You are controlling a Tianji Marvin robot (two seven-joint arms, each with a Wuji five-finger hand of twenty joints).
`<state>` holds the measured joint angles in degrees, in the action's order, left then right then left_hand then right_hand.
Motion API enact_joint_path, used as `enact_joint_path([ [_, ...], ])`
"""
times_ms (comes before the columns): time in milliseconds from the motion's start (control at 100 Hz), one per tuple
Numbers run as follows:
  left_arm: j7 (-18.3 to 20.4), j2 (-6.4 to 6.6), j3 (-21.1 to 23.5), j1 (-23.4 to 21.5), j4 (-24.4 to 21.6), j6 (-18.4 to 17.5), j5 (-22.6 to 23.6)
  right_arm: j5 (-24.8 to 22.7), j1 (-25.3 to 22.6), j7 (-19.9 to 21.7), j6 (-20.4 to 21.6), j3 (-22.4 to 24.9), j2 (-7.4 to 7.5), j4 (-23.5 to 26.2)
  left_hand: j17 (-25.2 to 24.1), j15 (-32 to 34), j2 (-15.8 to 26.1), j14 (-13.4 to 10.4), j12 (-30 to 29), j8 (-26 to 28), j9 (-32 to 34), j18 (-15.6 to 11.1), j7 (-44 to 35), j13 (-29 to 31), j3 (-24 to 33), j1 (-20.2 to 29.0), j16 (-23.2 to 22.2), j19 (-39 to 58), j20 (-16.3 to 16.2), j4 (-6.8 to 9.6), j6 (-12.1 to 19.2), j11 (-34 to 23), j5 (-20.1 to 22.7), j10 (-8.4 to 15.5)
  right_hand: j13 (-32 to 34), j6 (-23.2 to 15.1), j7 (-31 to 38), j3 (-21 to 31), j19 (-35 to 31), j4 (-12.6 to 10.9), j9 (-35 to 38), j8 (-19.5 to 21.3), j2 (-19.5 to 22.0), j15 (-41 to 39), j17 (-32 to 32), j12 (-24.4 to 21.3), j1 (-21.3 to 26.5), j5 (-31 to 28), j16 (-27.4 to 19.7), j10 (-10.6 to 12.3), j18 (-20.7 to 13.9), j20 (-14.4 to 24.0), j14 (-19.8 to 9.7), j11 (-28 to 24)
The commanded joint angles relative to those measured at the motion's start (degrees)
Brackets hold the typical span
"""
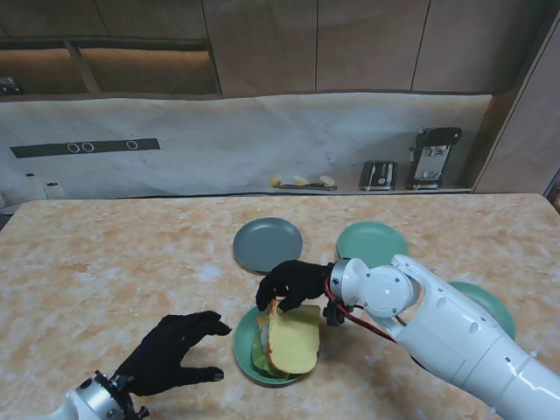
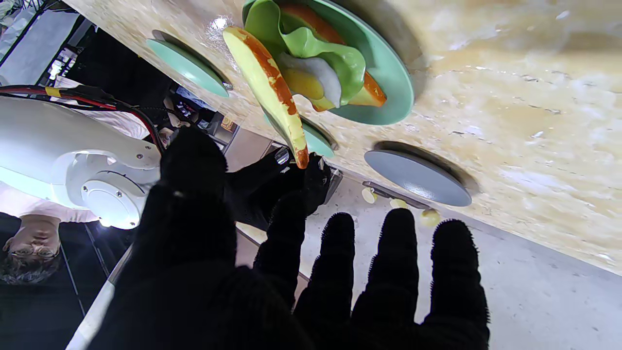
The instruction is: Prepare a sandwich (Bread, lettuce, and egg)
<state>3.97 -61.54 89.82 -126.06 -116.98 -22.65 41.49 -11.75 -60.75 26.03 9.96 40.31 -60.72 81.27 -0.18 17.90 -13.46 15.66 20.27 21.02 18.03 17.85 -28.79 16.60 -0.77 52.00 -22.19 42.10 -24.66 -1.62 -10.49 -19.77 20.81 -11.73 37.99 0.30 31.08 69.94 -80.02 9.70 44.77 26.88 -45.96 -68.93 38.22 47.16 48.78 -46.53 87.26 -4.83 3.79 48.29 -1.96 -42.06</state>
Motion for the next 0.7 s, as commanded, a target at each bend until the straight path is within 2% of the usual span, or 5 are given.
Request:
enact_joint_path([
  [0,0.8,-0.1,0.0,-0.2,0.2,0.3,0.0,0.2,0.2,0.4,0.0,-0.5,-0.82,-0.8,-0.3,0.5,2.1,-0.6,0.4,0.5,-0.1,0.2,-0.2,0.0,-0.5,0.4,-0.9,0.5,-1.3,-0.28,1.2,0.1,1.3,0.7,-1.4,-0.8,-0.3,0.0,-0.2,-2.0,-1.3,-0.7,0.4,0.4,-0.4,-0.9,-0.4,1.0,2.7,-1.5,-0.3,-0.5,-2.0,0.2],
  [300,0.7,-0.12,-0.1,0.1,0.6,0.6,0.0,1.4,2.0,-1.3,0.7,-3.1,-1.99,-4.1,-0.3,0.5,2.1,-0.6,0.5,0.5,-0.1,0.2,-0.2,0.0,-0.5,0.4,-0.8,0.5,-1.3,-0.27,1.2,0.0,1.3,0.7,-1.5,-0.9,0.0,0.0,-0.1,-2.2,-1.7,-1.0,0.3,0.8,-0.9,-1.5,-1.0,1.4,2.7,-1.2,-0.5,-0.8,-2.0,-0.2],
  [470,0.6,-0.13,-0.1,0.2,0.7,0.6,0.0,1.7,3.1,-1.5,1.6,-4.6,-2.34,-5.3,-0.3,0.5,2.1,-0.6,0.5,0.5,-0.1,0.2,-0.2,-0.1,-0.5,0.4,-0.9,0.5,-1.3,-0.27,1.1,0.1,1.3,0.6,-4.0,-0.6,-0.6,-2.4,1.7,-4.0,-4.9,-1.9,3.5,5.1,-5.4,-4.1,-3.8,3.0,2.7,-0.9,0.4,-1.0,-2.3,1.1],
  [610,0.5,-0.15,-0.1,0.3,0.9,0.5,0.1,0.6,3.4,-2.5,2.9,-4.8,-2.41,-5.9,-0.3,0.5,2.2,-0.6,0.4,0.5,-0.2,0.3,-0.2,-0.1,-0.4,0.5,-0.8,0.5,-1.3,-0.26,1.2,0.1,1.3,0.7,-8.5,-1.1,-1.4,-4.9,8.9,-7.9,-9.5,-2.6,7.4,22.9,-14.8,-13.7,-6.7,4.9,2.2,0.4,3.4,-2.8,-0.3,6.0],
  [690,0.6,-0.13,-0.1,0.4,0.9,0.5,0.0,-0.3,3.3,-3.1,3.5,-4.6,-2.4,-5.9,-0.3,0.5,2.2,-0.6,0.4,0.5,-0.2,0.2,-0.1,-0.1,-0.5,0.5,-0.8,0.5,-1.3,-0.26,1.2,0.1,1.2,0.7,-11.8,-1.5,-2.4,-7.3,13.7,-8.1,-11.9,-3.2,8.3,31.2,-19.6,-19.5,-7.5,6.2,-1.4,0.6,4.7,-5.1,1.9,10.3],
])
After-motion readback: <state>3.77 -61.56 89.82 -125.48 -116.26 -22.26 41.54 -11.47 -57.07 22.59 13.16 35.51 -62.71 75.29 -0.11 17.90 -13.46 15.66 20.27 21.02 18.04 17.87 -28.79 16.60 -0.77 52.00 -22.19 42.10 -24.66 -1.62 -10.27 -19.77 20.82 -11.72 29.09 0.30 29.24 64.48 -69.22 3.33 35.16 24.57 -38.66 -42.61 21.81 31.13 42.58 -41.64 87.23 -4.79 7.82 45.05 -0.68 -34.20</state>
